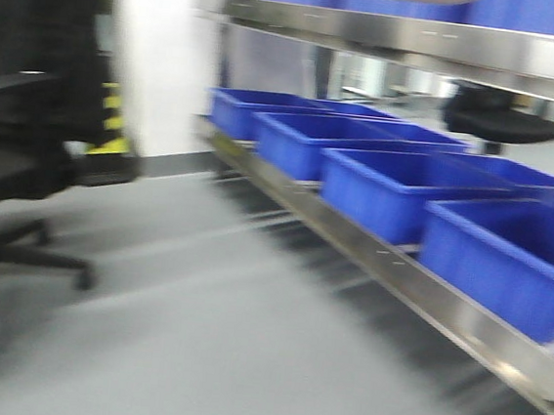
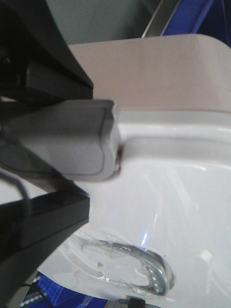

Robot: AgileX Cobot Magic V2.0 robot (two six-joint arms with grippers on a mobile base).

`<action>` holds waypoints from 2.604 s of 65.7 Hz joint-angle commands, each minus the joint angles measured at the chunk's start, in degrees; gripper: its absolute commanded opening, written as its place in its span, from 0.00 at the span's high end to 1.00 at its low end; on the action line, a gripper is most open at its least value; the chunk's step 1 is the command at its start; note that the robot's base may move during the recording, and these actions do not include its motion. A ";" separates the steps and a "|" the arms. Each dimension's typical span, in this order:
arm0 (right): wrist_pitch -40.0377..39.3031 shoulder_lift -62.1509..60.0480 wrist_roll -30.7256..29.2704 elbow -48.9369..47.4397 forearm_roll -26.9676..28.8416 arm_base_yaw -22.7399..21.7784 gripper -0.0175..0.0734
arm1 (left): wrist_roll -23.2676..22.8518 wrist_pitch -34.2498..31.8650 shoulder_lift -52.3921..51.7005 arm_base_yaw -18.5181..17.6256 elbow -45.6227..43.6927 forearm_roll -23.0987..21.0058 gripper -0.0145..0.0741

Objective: Grab white bin and place on right shelf
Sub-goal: 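Drive the base toward the metal rack of blue bins, then approach the rack and align the held bin above a shelf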

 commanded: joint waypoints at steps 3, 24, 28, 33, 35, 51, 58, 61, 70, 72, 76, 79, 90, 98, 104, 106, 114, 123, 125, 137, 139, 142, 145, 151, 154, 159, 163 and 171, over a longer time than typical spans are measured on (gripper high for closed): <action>6.81 -1.06 -0.42 -2.31 12.05 0.72 0.35 | 0.37 2.26 -1.04 -1.07 -2.01 -10.55 0.56; 6.81 -1.06 -0.42 -2.31 12.05 0.72 0.35 | 0.37 2.26 -1.04 -1.07 -2.01 -10.55 0.56; 6.81 -1.06 -0.42 -2.31 12.05 0.72 0.35 | 0.37 2.26 -1.04 -1.07 -2.01 -10.55 0.56; 6.81 -1.06 -0.42 -2.31 12.05 0.72 0.35 | 0.37 2.26 -1.04 -1.07 -2.01 -10.55 0.56; 6.81 -1.06 -0.42 -2.31 12.05 0.72 0.35 | 0.37 2.26 -1.04 -1.07 -2.01 -10.55 0.56; 6.81 -1.06 -0.42 -2.31 12.05 0.72 0.35 | 0.37 2.26 -1.04 -1.07 -2.01 -10.55 0.56; 6.81 -1.06 -0.42 -2.31 12.05 0.72 0.35 | 0.37 2.26 -1.04 -1.07 -2.01 -10.55 0.56; 6.81 -1.06 -0.42 -2.31 12.05 0.72 0.35 | 0.37 2.26 -1.04 -1.07 -2.01 -10.55 0.56; 6.81 -1.06 -0.42 -2.31 12.05 0.72 0.35 | 0.37 2.26 -1.04 -1.07 -2.01 -10.55 0.56; 6.81 -1.06 -0.42 -2.31 12.05 0.72 0.35 | 0.37 2.26 -1.04 -1.07 -2.01 -10.55 0.56; 6.81 -1.06 -0.42 -2.31 12.05 0.72 0.35 | 0.37 2.26 -1.04 -1.07 -2.01 -10.55 0.56; 6.81 -1.06 -0.42 -2.31 12.05 0.72 0.35 | 0.37 2.26 -1.04 -1.07 -2.01 -10.55 0.56; 6.81 -1.06 -0.42 -2.31 12.05 0.72 0.35 | 0.37 2.26 -1.04 -1.07 -2.01 -10.55 0.56; 6.81 -1.06 -0.42 -2.31 12.05 0.72 0.35 | 0.37 2.26 -1.04 -1.07 -2.01 -10.55 0.56; 6.81 -1.06 -0.42 -2.31 12.05 0.72 0.35 | 0.37 2.26 -1.04 -1.07 -2.01 -10.55 0.56; 6.81 -1.06 -0.42 -2.31 12.05 0.72 0.35 | 0.37 2.26 -1.04 -1.07 -2.01 -10.55 0.56; 6.81 -1.06 -0.42 -2.31 12.05 0.72 0.35 | 0.37 2.26 -1.04 -1.07 -2.01 -10.55 0.56; 6.81 -1.06 -0.42 -2.31 12.05 0.72 0.35 | 0.37 2.26 -1.04 -1.07 -2.01 -10.55 0.56; 6.81 -1.06 -0.42 -2.31 12.05 0.72 0.35 | 0.37 2.26 -1.04 -1.07 -2.01 -10.55 0.56; 6.81 -1.06 -0.42 -2.31 12.05 0.72 0.35 | 0.37 2.26 -1.04 -1.07 -2.01 -10.55 0.56; 6.81 -1.06 -0.42 -2.31 12.05 0.72 0.35 | 0.37 2.26 -1.04 -1.07 -2.01 -10.55 0.56; 6.81 -1.06 -0.42 -2.31 12.05 0.72 0.35 | 0.37 2.26 -1.04 -1.07 -2.01 -10.55 0.56; 6.81 -1.06 -0.42 -2.31 12.05 0.72 0.35 | 0.37 2.26 -1.04 -1.07 -2.01 -10.55 0.56; 6.81 -1.06 -0.42 -2.31 12.05 0.72 0.35 | 0.37 2.26 -1.04 -1.07 -2.01 -10.55 0.56; 6.81 -1.06 -0.42 -2.31 12.05 0.72 0.35 | 0.37 2.26 -1.04 -1.07 -2.01 -10.55 0.56; 6.81 -1.06 -0.42 -2.31 12.05 0.72 0.35 | 0.37 2.26 -1.04 -1.07 -2.01 -10.55 0.56; 6.81 -1.06 -0.42 -2.31 12.05 0.72 0.35 | 0.37 2.26 -1.04 -1.07 -2.01 -10.55 0.56; 6.81 -1.06 -0.42 -2.31 12.05 0.72 0.35 | 0.37 2.26 -1.04 -1.07 -2.01 -10.55 0.56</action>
